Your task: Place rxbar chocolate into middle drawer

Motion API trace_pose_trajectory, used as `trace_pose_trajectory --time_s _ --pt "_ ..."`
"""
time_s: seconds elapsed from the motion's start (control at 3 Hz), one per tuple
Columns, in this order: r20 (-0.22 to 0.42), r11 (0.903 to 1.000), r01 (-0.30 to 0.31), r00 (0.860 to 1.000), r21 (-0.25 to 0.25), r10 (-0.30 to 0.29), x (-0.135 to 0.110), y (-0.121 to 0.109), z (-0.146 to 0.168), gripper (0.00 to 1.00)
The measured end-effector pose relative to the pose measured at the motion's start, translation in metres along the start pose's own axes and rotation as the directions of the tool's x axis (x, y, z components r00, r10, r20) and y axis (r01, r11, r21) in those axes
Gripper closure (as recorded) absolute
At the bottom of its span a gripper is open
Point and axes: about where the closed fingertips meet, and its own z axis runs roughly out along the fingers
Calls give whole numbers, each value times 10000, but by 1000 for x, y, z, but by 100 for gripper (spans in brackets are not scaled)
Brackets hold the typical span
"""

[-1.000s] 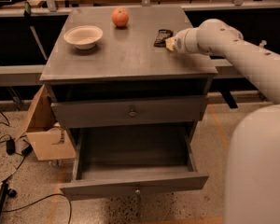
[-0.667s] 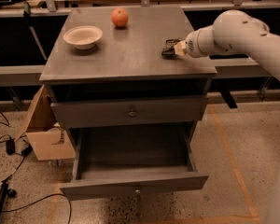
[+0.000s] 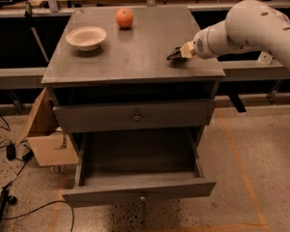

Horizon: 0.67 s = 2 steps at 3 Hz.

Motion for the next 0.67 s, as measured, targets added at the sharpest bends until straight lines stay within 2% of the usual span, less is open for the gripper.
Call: trace_pose_trajectory --time_s 0.33,0.67 --pt "-499 9988 -376 9981 -303 361 17 15 -17 100" --pt "-1309 9928 -1121 9857 -411 1059 45 41 -50 100"
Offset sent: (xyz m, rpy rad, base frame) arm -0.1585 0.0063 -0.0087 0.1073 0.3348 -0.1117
